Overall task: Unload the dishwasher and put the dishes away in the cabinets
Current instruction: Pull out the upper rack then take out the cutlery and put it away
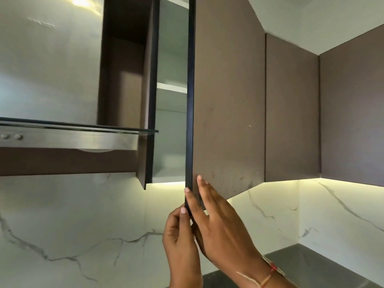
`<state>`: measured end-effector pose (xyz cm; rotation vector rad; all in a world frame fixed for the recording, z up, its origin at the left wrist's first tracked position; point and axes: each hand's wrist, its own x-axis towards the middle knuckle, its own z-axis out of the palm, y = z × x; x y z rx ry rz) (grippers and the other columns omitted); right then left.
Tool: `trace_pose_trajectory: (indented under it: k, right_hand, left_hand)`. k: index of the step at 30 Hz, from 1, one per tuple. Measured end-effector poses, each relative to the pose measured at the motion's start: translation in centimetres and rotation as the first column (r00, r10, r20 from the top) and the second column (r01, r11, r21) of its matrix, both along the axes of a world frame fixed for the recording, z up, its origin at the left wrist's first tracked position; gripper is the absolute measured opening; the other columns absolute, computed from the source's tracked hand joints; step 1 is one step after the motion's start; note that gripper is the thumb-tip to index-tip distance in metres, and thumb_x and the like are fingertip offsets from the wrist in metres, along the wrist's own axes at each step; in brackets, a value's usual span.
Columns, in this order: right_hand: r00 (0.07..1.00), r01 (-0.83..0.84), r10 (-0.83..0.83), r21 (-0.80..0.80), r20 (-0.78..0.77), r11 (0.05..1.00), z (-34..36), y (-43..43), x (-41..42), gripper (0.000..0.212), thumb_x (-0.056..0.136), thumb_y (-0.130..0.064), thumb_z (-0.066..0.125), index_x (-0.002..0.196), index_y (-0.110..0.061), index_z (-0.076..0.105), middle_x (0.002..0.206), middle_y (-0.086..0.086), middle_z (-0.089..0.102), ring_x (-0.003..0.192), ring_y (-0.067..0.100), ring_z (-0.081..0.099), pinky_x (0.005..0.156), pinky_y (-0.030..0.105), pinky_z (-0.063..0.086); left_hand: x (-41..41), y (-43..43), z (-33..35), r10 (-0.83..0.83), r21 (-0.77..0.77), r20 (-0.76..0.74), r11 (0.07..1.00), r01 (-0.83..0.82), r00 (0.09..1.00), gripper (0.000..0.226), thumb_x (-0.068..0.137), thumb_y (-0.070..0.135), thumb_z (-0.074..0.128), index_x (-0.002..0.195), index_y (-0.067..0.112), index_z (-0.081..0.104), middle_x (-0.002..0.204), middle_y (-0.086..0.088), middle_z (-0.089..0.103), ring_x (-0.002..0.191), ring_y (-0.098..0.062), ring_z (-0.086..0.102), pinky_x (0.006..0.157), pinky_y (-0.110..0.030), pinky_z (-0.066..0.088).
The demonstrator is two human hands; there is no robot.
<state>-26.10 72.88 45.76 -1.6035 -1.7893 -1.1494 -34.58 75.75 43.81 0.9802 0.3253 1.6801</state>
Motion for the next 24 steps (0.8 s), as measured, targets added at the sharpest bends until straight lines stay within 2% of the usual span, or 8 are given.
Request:
trace_pose_trajectory:
  k: [4, 7, 9, 14, 16, 19, 22, 24]
  right_hand:
    - [0.99, 0.053, -0.067, 0.114, 0.124, 0.992, -0.3, -6.0, 3.3, 0.067, 0.093, -0.025, 0.046, 0.156, -0.016, 0.025, 0.165, 0.012, 0.013, 0.145, 0.029, 0.032, 0.107, 0.038, 0.043]
    - [0.946, 0.206, -0.242, 0.178, 0.217, 0.962, 0.3, -10.3, 5.8, 0.076, 0.091, -0.025, 0.06, 0.157, -0.015, 0.022, 0.166, 0.009, 0.007, 0.151, 0.03, 0.013, 0.116, 0.048, 0.024]
    - [0.898, 0.294, -0.336, 0.183, 0.283, 0.938, 0.6, -13.0, 7.4, 0.067, 0.096, -0.027, 0.05, 0.156, -0.014, 0.024, 0.166, 0.008, 0.007, 0.152, 0.031, 0.009, 0.118, 0.051, 0.017]
    - [0.839, 0.431, -0.45, 0.133, 0.305, 0.893, 1.1, -19.8, 11.5, 0.053, 0.097, -0.017, 0.028, 0.148, -0.011, 0.043, 0.164, 0.01, 0.016, 0.151, 0.034, 0.013, 0.118, 0.051, 0.024]
    - [0.817, 0.475, -0.492, 0.131, 0.301, 0.87, 1.5, -22.2, 13.2, 0.05, 0.095, -0.016, 0.044, 0.144, -0.01, 0.049, 0.162, 0.011, 0.023, 0.15, 0.034, 0.018, 0.114, 0.047, 0.025]
    - [0.772, 0.59, -0.582, 0.056, 0.256, 0.806, 2.4, -25.0, 15.2, 0.064, 0.076, -0.021, 0.081, 0.135, -0.011, 0.057, 0.158, 0.015, 0.033, 0.145, 0.038, 0.03, 0.111, 0.05, 0.031]
    - [0.694, 0.702, -0.684, 0.0, 0.227, 0.712, 3.2, -26.8, 17.1, 0.066, 0.071, -0.022, 0.086, 0.13, -0.01, 0.06, 0.155, 0.018, 0.036, 0.142, 0.041, 0.035, 0.108, 0.05, 0.037]
    - [0.634, 0.759, -0.734, -0.012, 0.244, 0.651, 3.6, -27.5, 18.8, 0.067, 0.075, -0.029, 0.083, 0.134, -0.011, 0.056, 0.157, 0.02, 0.031, 0.143, 0.042, 0.03, 0.112, 0.052, 0.031]
  left_hand:
    - [2.6, -4.6, -0.7, 0.043, 0.146, -0.013, 0.989, -0.041, 0.999, 0.019, 0.091, 0.021, 0.056, 0.092, 0.018, 0.075, 0.096, -0.004, 0.075, 0.097, -0.021, 0.07, 0.085, -0.043, 0.055]
    - [4.8, -7.7, -1.5, 0.053, 0.321, -0.093, 0.947, -0.021, 0.994, 0.014, 0.094, 0.024, 0.061, 0.093, 0.025, 0.074, 0.097, -0.001, 0.074, 0.099, -0.021, 0.068, 0.083, -0.037, 0.055]
    - [6.3, -9.3, -2.0, 0.105, 0.444, -0.204, 0.896, -0.003, 0.973, 0.016, 0.095, 0.026, 0.058, 0.099, 0.029, 0.073, 0.1, 0.007, 0.071, 0.101, -0.017, 0.066, 0.083, -0.031, 0.055]
    - [10.2, -12.9, -1.8, 0.218, 0.632, -0.397, 0.769, 0.094, 0.891, 0.024, 0.098, 0.041, 0.049, 0.117, 0.046, 0.062, 0.12, 0.031, 0.06, 0.118, 0.002, 0.055, 0.095, -0.015, 0.045]
    - [12.2, -13.7, -1.6, 0.287, 0.671, -0.469, 0.731, 0.126, 0.835, 0.031, 0.099, 0.053, 0.041, 0.129, 0.056, 0.049, 0.131, 0.043, 0.045, 0.127, 0.01, 0.042, 0.103, -0.017, 0.037]
    - [15.2, -14.2, -1.3, 0.392, 0.715, -0.538, 0.681, 0.158, 0.746, 0.041, 0.098, 0.059, 0.036, 0.134, 0.07, 0.02, 0.138, 0.052, 0.019, 0.134, 0.019, 0.023, 0.109, -0.016, 0.024]
    - [18.4, -14.0, -0.9, 0.527, 0.767, -0.552, 0.625, 0.144, 0.647, 0.053, 0.097, 0.063, 0.035, 0.14, 0.066, 0.003, 0.147, 0.042, 0.004, 0.136, 0.014, 0.012, 0.11, -0.019, 0.019]
    - [20.7, -13.2, -0.4, 0.592, 0.798, -0.545, 0.583, 0.152, 0.593, 0.062, 0.097, 0.064, 0.033, 0.149, 0.053, 0.001, 0.156, 0.029, -0.001, 0.142, 0.006, 0.006, 0.112, -0.02, 0.013]
